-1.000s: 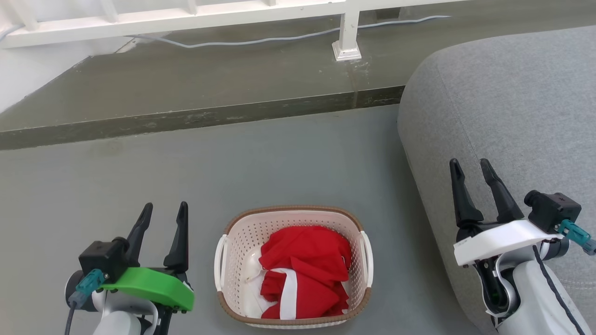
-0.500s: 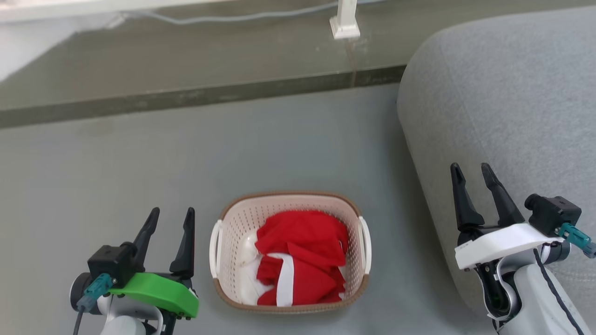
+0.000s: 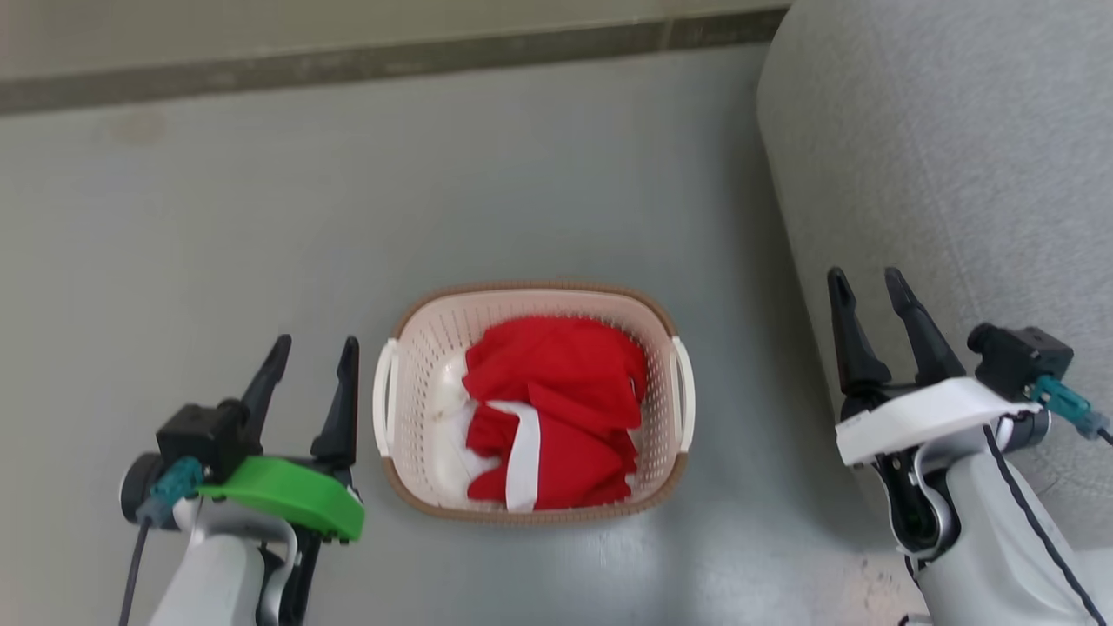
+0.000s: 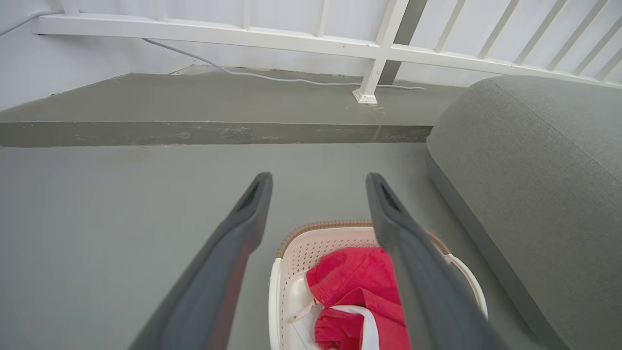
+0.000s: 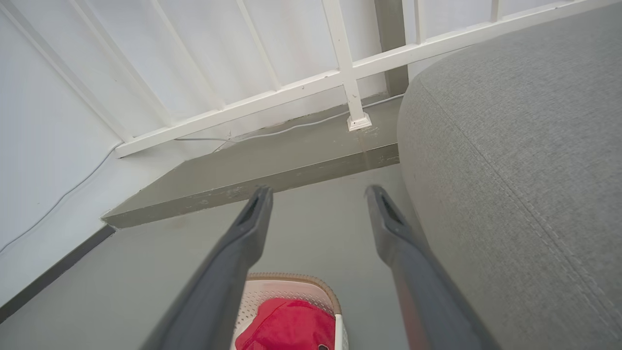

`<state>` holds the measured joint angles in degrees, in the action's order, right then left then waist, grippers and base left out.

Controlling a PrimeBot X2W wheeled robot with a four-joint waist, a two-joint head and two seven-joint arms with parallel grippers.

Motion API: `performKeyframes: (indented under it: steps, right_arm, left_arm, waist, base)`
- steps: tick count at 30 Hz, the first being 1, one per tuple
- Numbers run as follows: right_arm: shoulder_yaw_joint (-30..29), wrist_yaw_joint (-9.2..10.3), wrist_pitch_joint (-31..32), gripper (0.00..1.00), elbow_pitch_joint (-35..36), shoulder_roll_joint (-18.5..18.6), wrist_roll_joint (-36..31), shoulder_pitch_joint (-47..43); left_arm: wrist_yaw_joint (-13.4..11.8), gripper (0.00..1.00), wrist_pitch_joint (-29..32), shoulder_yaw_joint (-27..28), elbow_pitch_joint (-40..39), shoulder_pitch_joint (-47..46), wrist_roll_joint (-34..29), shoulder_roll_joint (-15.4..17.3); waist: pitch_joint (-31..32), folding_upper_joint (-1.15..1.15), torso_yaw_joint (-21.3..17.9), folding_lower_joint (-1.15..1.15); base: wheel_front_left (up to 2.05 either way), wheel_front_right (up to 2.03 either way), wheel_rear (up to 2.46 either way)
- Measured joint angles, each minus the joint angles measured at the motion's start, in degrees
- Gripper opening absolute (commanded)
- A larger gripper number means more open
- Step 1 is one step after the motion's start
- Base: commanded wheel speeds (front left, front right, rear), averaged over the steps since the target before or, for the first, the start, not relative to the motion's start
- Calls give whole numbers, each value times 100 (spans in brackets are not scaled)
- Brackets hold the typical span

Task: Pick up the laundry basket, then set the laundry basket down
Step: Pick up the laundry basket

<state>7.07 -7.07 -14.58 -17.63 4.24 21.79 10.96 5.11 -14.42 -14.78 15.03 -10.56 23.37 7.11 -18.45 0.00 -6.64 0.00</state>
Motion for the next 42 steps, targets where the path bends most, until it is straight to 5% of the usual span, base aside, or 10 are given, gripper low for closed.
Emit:
performKeyframes:
  steps: [42]
  right_arm:
    - [850, -1, 313, 100, -2709, -57, 626, 2037]
  left_arm:
    - [201, 100, 590, -388, 2409, -2605, 360, -80]
  waist:
    - [-2529, 0, 294, 1]
  base:
    - [0, 0, 0]
